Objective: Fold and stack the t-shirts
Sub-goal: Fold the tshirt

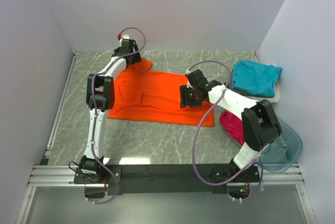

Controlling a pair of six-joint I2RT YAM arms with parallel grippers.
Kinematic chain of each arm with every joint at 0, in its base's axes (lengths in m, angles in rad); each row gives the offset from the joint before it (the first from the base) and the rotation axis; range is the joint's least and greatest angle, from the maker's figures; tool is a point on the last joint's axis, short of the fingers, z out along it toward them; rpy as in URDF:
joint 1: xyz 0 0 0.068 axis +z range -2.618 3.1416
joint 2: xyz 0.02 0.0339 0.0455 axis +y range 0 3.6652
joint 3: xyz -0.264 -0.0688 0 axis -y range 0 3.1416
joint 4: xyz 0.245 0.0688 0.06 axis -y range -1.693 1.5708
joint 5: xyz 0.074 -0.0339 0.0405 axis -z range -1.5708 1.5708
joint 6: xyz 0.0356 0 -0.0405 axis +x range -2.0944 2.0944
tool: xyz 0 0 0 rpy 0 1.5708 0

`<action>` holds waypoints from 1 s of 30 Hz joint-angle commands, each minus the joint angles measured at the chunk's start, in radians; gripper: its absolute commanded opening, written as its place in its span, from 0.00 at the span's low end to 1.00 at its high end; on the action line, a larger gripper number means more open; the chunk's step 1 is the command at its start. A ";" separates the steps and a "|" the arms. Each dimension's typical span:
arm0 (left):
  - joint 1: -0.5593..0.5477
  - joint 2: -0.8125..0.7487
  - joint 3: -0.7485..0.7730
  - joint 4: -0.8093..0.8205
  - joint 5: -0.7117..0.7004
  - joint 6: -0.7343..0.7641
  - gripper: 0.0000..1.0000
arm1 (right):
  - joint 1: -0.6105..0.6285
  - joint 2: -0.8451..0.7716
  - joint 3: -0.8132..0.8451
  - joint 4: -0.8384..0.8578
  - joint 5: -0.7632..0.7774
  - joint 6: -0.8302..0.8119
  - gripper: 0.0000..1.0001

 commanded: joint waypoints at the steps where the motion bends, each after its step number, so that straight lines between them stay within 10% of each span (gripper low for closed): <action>1: -0.001 0.015 0.080 0.039 0.024 0.043 0.86 | 0.011 -0.049 -0.022 0.044 -0.008 0.016 0.61; 8: 0.000 0.052 0.113 0.022 0.052 0.035 0.74 | 0.000 -0.038 -0.036 0.057 0.002 0.048 0.61; 18: 0.023 0.044 0.085 0.025 0.098 0.006 0.00 | -0.132 0.063 0.126 0.035 0.029 0.025 0.59; 30: 0.079 -0.126 -0.111 0.066 0.110 -0.035 0.00 | -0.318 0.323 0.408 -0.014 0.150 0.001 0.59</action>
